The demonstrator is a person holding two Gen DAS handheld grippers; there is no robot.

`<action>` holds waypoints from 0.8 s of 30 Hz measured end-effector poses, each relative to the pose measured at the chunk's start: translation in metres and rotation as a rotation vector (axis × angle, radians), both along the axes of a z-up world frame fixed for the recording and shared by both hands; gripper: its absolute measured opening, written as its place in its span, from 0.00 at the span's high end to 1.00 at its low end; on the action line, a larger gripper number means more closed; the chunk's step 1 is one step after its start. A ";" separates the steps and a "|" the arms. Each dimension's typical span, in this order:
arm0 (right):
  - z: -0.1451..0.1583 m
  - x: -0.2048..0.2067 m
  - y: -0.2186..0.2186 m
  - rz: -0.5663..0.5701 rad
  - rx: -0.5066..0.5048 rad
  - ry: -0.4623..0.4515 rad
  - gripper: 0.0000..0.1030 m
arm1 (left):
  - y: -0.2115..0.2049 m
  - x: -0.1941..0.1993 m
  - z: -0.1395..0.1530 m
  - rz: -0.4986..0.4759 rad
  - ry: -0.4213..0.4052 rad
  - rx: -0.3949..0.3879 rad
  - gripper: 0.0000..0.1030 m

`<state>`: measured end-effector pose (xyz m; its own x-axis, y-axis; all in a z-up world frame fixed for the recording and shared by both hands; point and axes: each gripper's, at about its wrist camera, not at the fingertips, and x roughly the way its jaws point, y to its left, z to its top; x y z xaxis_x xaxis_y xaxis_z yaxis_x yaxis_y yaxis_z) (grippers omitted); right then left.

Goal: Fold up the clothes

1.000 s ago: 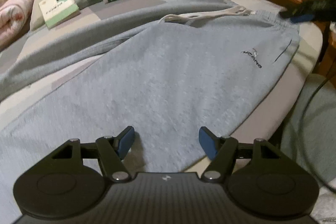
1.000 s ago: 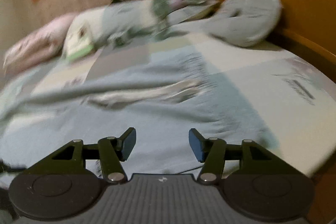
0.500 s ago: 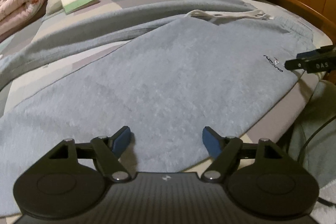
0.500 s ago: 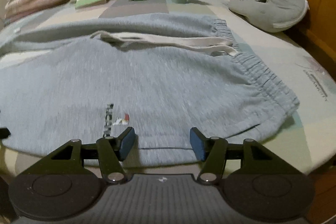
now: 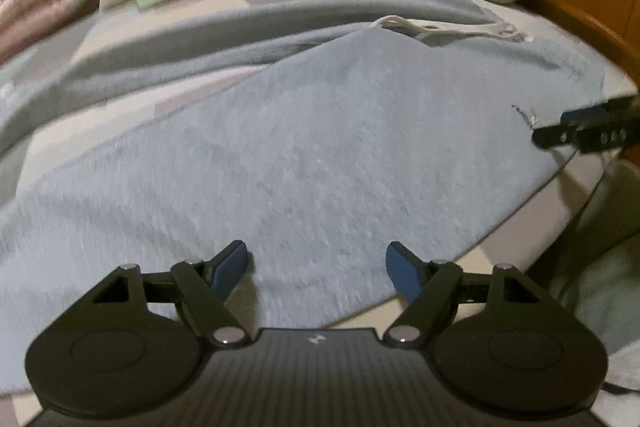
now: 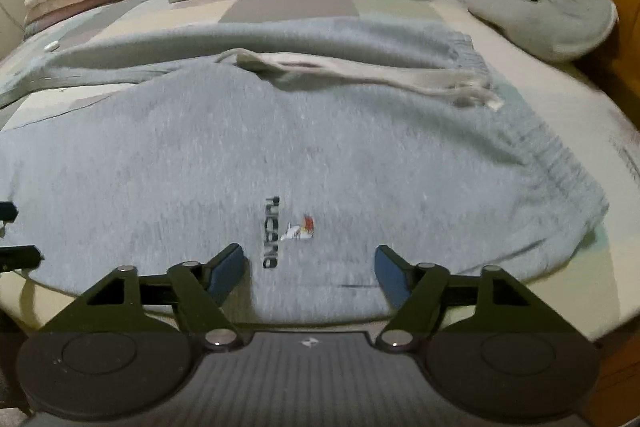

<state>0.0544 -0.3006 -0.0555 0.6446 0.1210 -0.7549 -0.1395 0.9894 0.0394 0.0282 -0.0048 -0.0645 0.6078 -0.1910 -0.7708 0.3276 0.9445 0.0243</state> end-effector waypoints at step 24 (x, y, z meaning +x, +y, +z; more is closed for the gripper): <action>0.033 0.003 0.031 0.109 0.340 0.055 0.00 | 0.222 -0.051 0.036 0.515 0.040 -0.118 0.25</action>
